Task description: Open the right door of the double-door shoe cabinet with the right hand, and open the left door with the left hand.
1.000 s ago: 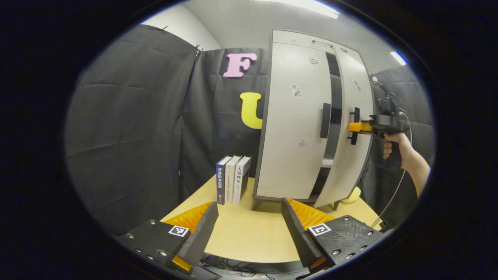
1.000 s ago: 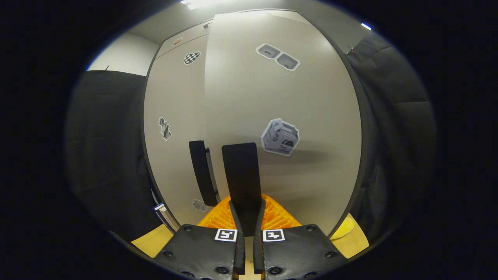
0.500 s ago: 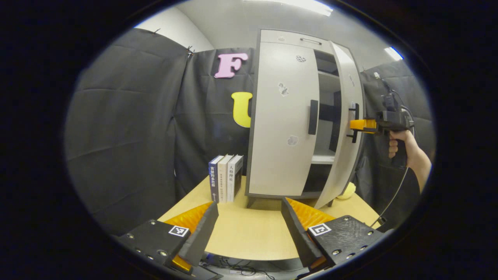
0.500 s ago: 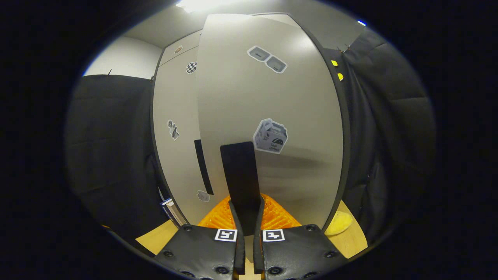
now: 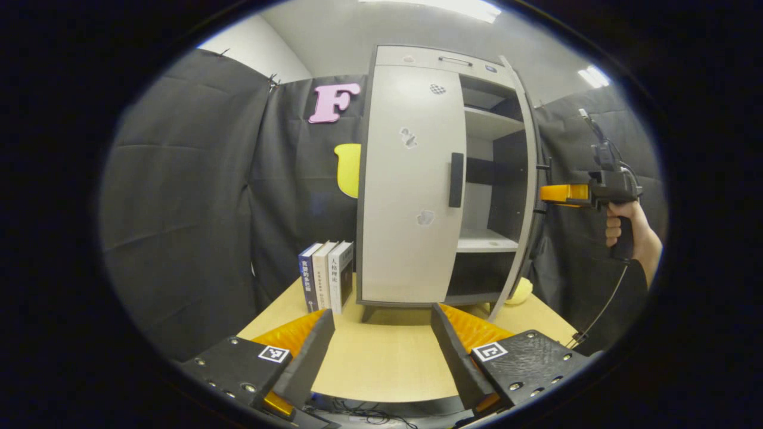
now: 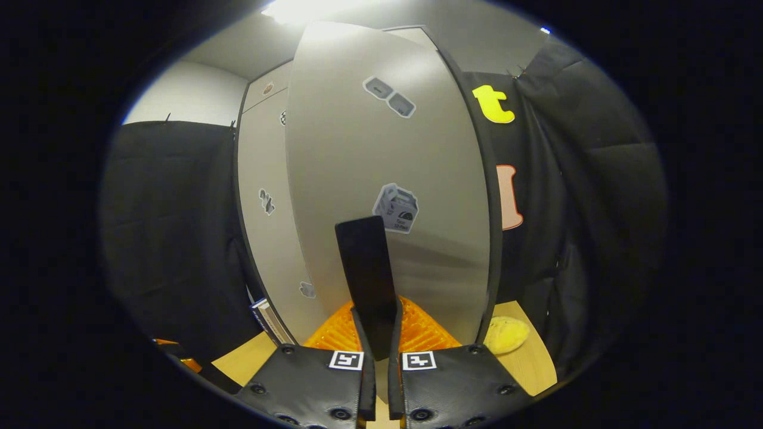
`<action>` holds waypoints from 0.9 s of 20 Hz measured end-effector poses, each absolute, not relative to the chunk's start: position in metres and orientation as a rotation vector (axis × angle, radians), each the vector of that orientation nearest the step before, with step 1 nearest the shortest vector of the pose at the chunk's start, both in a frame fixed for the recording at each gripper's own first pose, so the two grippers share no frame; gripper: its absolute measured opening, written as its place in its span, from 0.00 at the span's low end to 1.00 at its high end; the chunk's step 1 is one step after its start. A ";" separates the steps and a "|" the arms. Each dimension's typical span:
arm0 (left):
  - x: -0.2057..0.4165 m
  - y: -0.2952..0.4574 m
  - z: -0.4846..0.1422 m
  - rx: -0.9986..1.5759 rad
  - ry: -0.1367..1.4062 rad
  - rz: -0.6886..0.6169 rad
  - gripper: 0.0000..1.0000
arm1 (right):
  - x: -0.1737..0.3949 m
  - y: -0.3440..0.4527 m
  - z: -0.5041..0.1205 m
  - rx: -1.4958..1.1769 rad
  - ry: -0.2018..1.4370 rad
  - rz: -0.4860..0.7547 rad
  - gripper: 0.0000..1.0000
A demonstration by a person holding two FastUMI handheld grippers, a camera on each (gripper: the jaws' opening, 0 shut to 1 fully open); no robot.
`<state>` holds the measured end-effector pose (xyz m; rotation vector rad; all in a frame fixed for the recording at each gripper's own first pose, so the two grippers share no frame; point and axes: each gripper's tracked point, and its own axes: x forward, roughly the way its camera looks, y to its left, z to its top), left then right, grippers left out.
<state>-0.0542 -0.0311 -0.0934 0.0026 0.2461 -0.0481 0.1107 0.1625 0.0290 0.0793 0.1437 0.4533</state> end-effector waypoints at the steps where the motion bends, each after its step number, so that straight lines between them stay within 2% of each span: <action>1: -0.054 -0.035 -0.093 0.007 0.249 -0.054 0.95 | 0.110 0.159 0.029 0.081 0.145 0.450 0.10; 18: -0.040 -0.086 -0.100 0.012 0.257 -0.125 0.95 | 0.116 0.116 0.031 0.078 0.142 0.350 0.08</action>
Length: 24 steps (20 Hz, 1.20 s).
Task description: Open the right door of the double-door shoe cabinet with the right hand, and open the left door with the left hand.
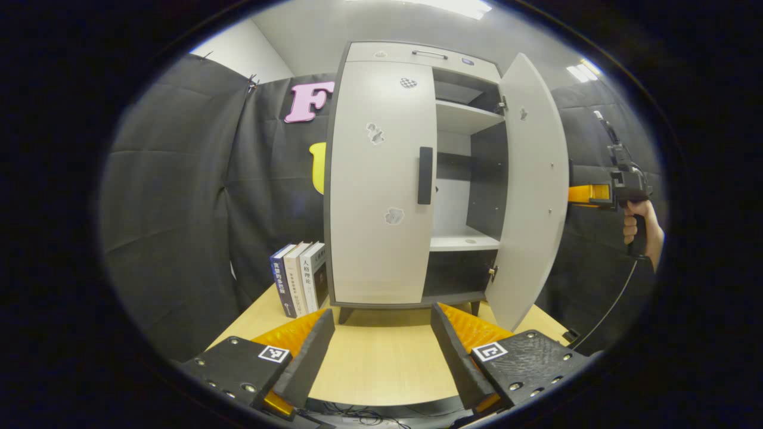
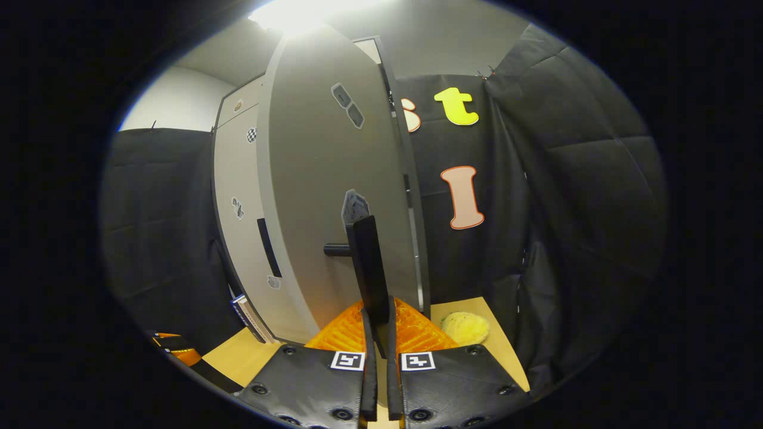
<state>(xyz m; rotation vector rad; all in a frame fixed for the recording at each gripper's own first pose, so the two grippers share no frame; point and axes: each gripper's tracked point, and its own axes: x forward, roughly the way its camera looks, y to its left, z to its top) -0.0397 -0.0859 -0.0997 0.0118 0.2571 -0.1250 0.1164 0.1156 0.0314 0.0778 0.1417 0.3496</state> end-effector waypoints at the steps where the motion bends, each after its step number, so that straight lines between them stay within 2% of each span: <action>1: -0.039 -0.089 -0.100 0.009 0.261 -0.128 0.95 | 0.118 0.111 0.032 0.071 0.143 0.335 0.08; 5: -0.035 -0.099 -0.102 0.002 0.265 -0.148 0.95 | 0.123 0.091 0.031 0.062 0.135 0.244 0.07; 8: -0.028 -0.103 -0.106 0.011 0.278 -0.165 0.95 | 0.117 0.101 0.030 0.119 0.149 0.278 0.06; 10: -0.021 -0.107 -0.104 0.014 0.274 -0.183 0.95 | 0.120 0.092 0.030 0.106 0.148 0.261 0.07; 11: -0.017 -0.110 -0.101 0.017 0.267 -0.196 0.95 | 0.118 0.090 0.030 0.108 0.146 0.251 0.05; 12: -0.011 -0.110 -0.101 0.026 0.261 -0.209 0.95 | 0.116 0.089 0.029 0.109 0.151 0.235 0.07; 13: -0.004 -0.111 -0.100 0.042 0.259 -0.223 0.95 | 0.117 0.087 0.028 0.110 0.162 0.224 0.05; 14: 0.003 -0.111 -0.099 0.062 0.256 -0.237 0.95 | 0.117 0.084 0.025 0.108 0.173 0.208 0.07; 15: 0.012 -0.110 -0.097 0.081 0.249 -0.250 0.95 | 0.113 0.080 0.025 0.112 0.178 0.190 0.02; 16: 0.022 -0.112 -0.095 0.095 0.241 -0.265 0.95 | 0.111 0.077 0.027 0.123 0.173 0.171 0.02; 19: 0.049 -0.128 -0.090 0.078 0.231 -0.325 0.95 | 0.110 0.060 0.028 0.138 0.155 0.090 0.00; 24: 0.081 -0.157 -0.079 -0.022 0.227 -0.416 0.95 | 0.098 0.015 0.024 0.077 0.164 -0.095 0.02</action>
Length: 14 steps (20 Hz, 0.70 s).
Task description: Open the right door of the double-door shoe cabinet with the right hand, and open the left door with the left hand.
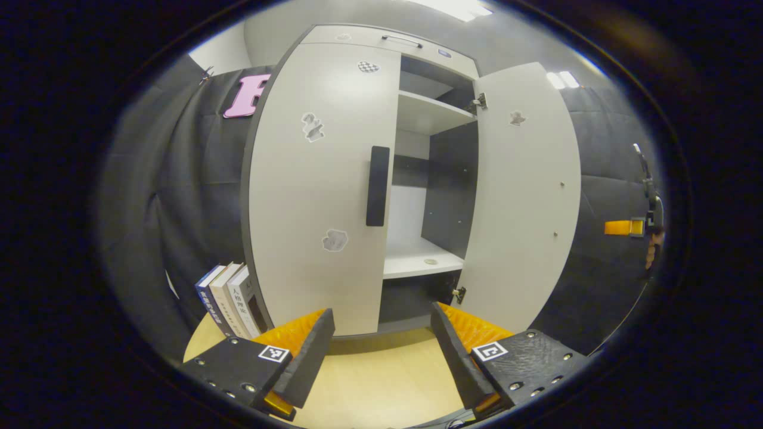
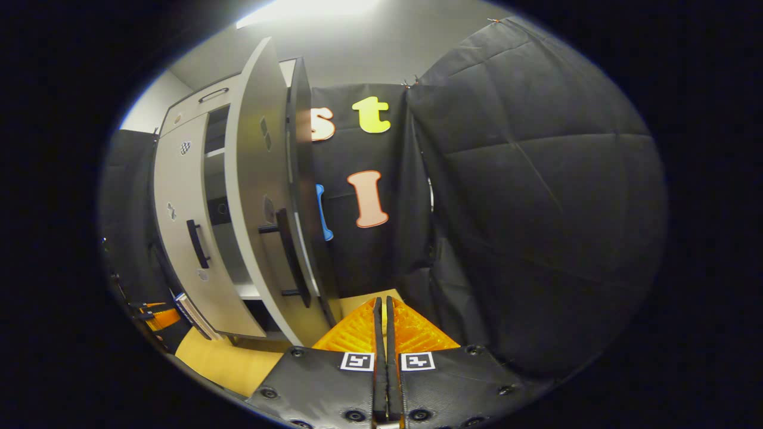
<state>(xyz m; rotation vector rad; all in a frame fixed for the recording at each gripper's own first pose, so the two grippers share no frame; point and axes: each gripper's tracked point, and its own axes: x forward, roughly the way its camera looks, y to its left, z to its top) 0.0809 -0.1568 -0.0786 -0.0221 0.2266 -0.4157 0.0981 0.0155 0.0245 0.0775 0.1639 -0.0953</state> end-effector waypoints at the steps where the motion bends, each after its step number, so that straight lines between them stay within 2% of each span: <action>1: 0.086 -0.159 -0.071 -0.027 0.209 -0.419 0.95 | 0.095 0.009 0.025 0.078 0.160 -0.137 0.02; 6: 0.109 -0.168 -0.030 -0.021 0.133 -0.455 0.95 | 0.088 -0.021 0.027 0.116 0.129 -0.282 0.02; 9: 0.121 -0.170 0.006 -0.028 0.068 -0.441 0.94 | 0.092 -0.029 0.032 0.113 0.104 -0.311 0.00; 10: 0.130 -0.171 0.013 -0.045 0.062 -0.432 0.94 | 0.095 -0.033 0.031 0.106 0.110 -0.309 0.10; 11: 0.138 -0.171 0.022 -0.068 0.059 -0.419 0.95 | 0.099 -0.035 0.032 0.099 0.119 -0.303 0.08; 12: 0.145 -0.172 0.029 -0.090 0.054 -0.409 0.94 | 0.101 -0.037 0.034 0.090 0.112 -0.304 0.31; 13: 0.154 -0.173 0.038 -0.104 0.044 -0.399 0.95 | 0.112 -0.041 0.034 0.077 0.101 -0.308 0.31; 14: 0.162 -0.174 0.044 -0.107 0.038 -0.390 0.95 | 0.118 -0.042 0.035 0.067 0.100 -0.304 0.45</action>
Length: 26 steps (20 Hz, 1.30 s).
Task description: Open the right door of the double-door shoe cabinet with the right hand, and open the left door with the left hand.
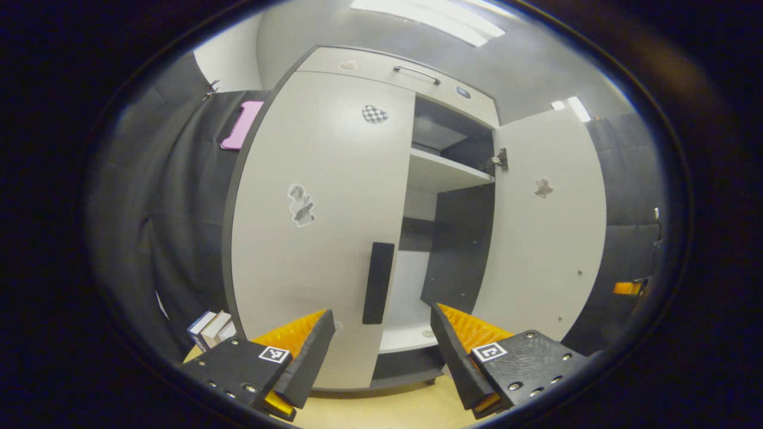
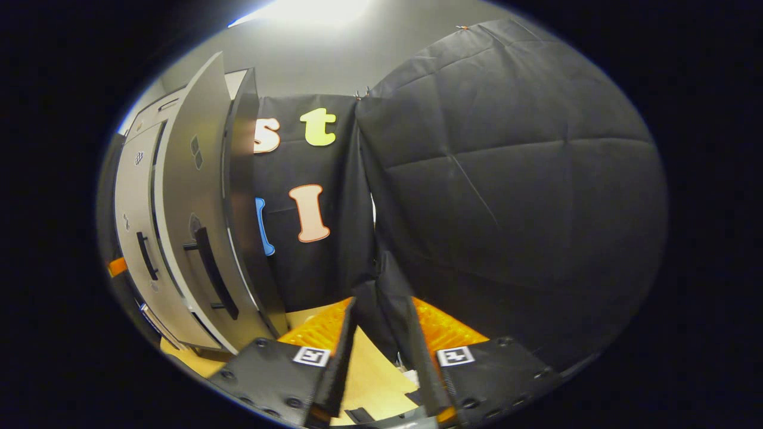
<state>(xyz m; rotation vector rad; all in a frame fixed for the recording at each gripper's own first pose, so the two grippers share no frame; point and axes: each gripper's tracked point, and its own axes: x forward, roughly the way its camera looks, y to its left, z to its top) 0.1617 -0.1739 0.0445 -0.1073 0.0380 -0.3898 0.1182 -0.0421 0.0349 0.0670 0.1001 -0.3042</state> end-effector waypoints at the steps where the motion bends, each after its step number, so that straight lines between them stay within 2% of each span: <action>1: 0.169 -0.175 0.049 -0.099 0.038 -0.381 0.94 | 0.127 -0.044 0.033 0.065 0.111 -0.301 0.59; 2: 0.176 -0.177 0.053 -0.087 0.037 -0.371 0.95 | 0.133 -0.045 0.029 0.069 0.124 -0.291 0.73; 3: 0.184 -0.178 0.056 -0.073 0.037 -0.359 0.95 | 0.140 -0.044 0.028 0.073 0.125 -0.274 0.75; 6: 0.210 -0.188 0.060 -0.030 0.035 -0.330 0.94 | 0.157 -0.048 0.020 0.051 0.123 -0.259 0.97; 7: 0.217 -0.190 0.062 -0.015 0.033 -0.312 0.94 | 0.164 -0.051 0.017 0.041 0.125 -0.256 0.97; 8: 0.223 -0.192 0.061 0.000 0.031 -0.296 0.94 | 0.172 -0.052 0.014 0.036 0.127 -0.246 0.92; 10: 0.236 -0.195 0.056 0.033 0.036 -0.250 0.95 | 0.188 -0.054 0.010 0.032 0.132 -0.225 0.93; 11: 0.243 -0.194 0.056 0.049 0.029 -0.220 0.95 | 0.194 -0.056 0.009 0.030 0.135 -0.221 0.97; 12: 0.250 -0.195 0.052 0.062 0.034 -0.199 0.93 | 0.200 -0.059 0.008 0.027 0.133 -0.217 0.97; 13: 0.255 -0.197 0.049 0.074 0.041 -0.181 0.94 | 0.206 -0.060 0.008 0.029 0.131 -0.213 0.92; 14: 0.260 -0.199 0.043 0.076 0.049 -0.164 0.93 | 0.214 -0.061 0.008 0.033 0.126 -0.207 0.97; 16: 0.268 -0.205 0.035 0.050 0.064 -0.142 0.92 | 0.230 -0.064 0.008 0.045 0.121 -0.193 0.97; 18: 0.275 -0.206 0.028 0.016 0.083 -0.114 0.62 | 0.246 -0.066 0.008 0.056 0.120 -0.177 0.97; 19: 0.277 -0.206 0.026 0.002 0.090 -0.104 0.62 | 0.254 -0.065 0.008 0.061 0.121 -0.164 0.97; 20: 0.276 -0.204 0.025 -0.007 0.093 -0.085 0.55 | 0.262 -0.065 0.006 0.066 0.125 -0.150 0.97; 21: 0.276 -0.205 0.026 -0.008 0.097 -0.081 0.55 | 0.269 -0.064 0.005 0.072 0.133 -0.132 1.00; 23: 0.275 -0.213 0.031 0.018 0.091 -0.101 0.53 | 0.284 -0.060 -0.003 0.076 0.162 -0.096 0.98; 24: 0.275 -0.212 0.030 0.029 0.088 -0.085 0.36 | 0.289 -0.059 -0.007 0.077 0.177 -0.081 0.93; 25: 0.276 -0.212 0.029 0.041 0.088 -0.071 0.31 | 0.294 -0.058 -0.008 0.080 0.182 -0.071 1.00; 26: 0.277 -0.212 0.029 0.043 0.084 -0.062 0.29 | 0.299 -0.056 -0.010 0.082 0.182 -0.059 0.98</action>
